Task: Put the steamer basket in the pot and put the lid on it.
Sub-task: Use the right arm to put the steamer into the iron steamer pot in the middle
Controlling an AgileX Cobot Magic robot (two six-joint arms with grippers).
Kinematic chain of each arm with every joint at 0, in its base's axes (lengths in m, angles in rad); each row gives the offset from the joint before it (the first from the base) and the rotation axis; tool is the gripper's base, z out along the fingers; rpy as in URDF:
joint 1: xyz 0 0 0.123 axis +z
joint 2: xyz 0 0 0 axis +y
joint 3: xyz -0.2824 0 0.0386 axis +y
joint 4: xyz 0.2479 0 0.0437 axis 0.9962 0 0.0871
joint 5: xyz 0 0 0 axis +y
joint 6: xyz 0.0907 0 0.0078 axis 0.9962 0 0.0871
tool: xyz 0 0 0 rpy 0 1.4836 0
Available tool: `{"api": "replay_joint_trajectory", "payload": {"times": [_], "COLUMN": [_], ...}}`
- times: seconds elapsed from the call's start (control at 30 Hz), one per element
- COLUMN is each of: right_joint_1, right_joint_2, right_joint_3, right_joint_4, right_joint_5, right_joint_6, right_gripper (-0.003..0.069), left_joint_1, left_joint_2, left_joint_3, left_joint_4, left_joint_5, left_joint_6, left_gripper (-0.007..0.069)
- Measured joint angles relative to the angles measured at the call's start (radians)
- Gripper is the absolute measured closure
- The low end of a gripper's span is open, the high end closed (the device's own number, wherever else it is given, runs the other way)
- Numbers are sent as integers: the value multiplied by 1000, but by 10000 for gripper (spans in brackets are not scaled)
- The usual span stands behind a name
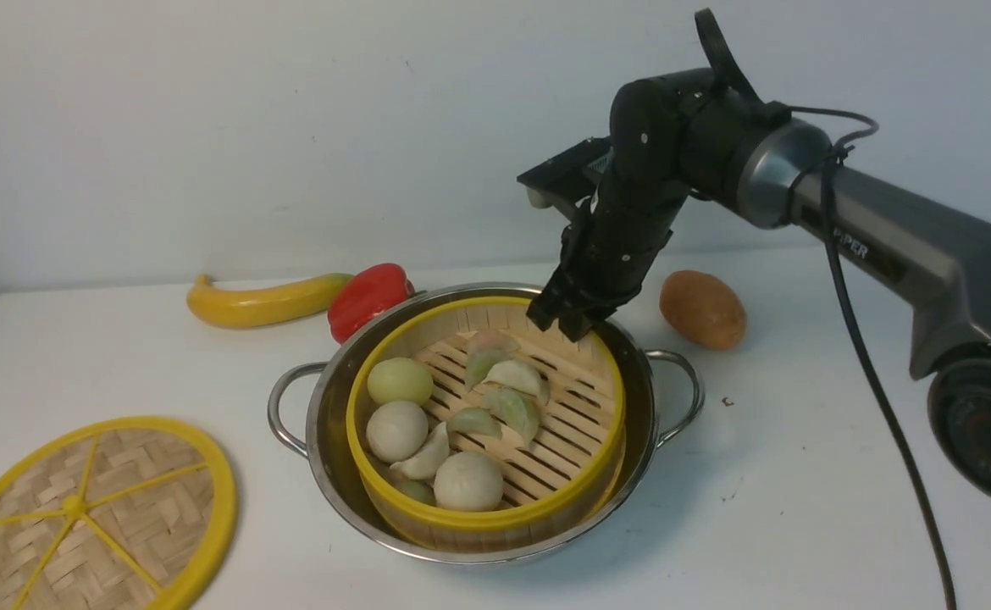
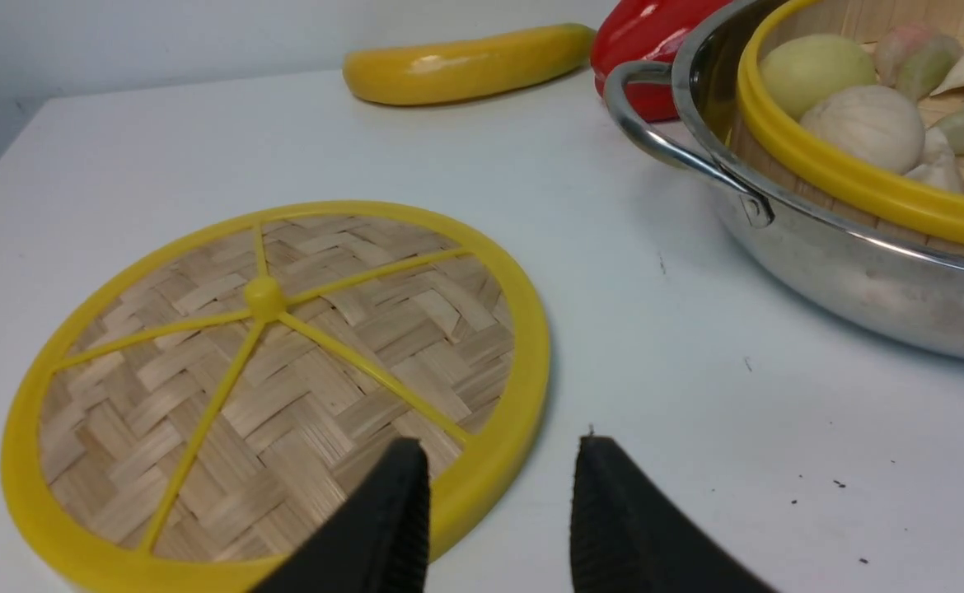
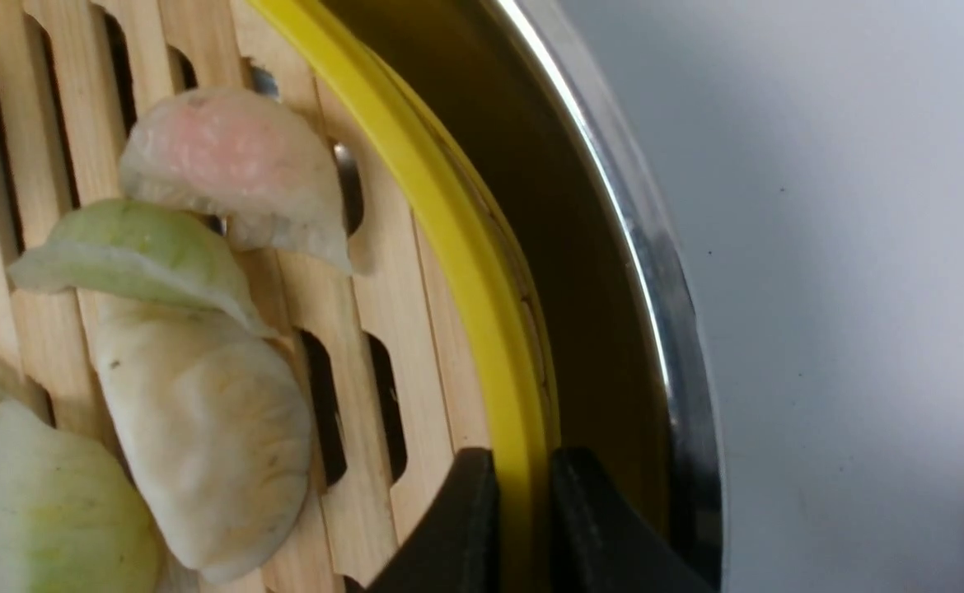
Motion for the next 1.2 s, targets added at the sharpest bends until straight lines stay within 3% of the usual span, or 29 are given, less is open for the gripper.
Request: {"api": "replay_joint_trajectory", "payload": {"times": [0.27, 0.4, 0.43, 0.5, 0.6, 0.83, 1.0, 1.2], "right_joint_1": [0, -2, -2, -2, -2, -2, -2, -2], "right_joint_2": [1, -1, -2, -7, -10, -13, -53, -92], "right_joint_3": [0, 0, 0, -9, -39, -191, -281, -368], "right_joint_4": [7, 39, 40, 41, 40, 31, -108, -294], "right_joint_5": [-1, -2, -2, -2, -2, -1, 7, 18], "right_joint_6": [-1, -1, -1, -1, -1, 3, 65, 239], "right_gripper": [574, 427, 418, 312, 253, 253, 300, 366], "left_joint_1": [0, 0, 0, 0, 0, 0, 0, 0], "left_joint_2": [0, 0, 0, 0, 0, 0, 0, 0], "left_joint_3": [0, 0, 0, 0, 0, 0, 0, 0], "left_joint_4": [0, 0, 0, 0, 0, 0, 0, 0], "left_joint_5": [0, 0, 0, 0, 0, 0, 0, 0], "left_joint_6": [0, 0, 0, 0, 0, 0, 0, 0], "left_gripper": [386, 386, 386, 386, 386, 386, 386, 386]}}
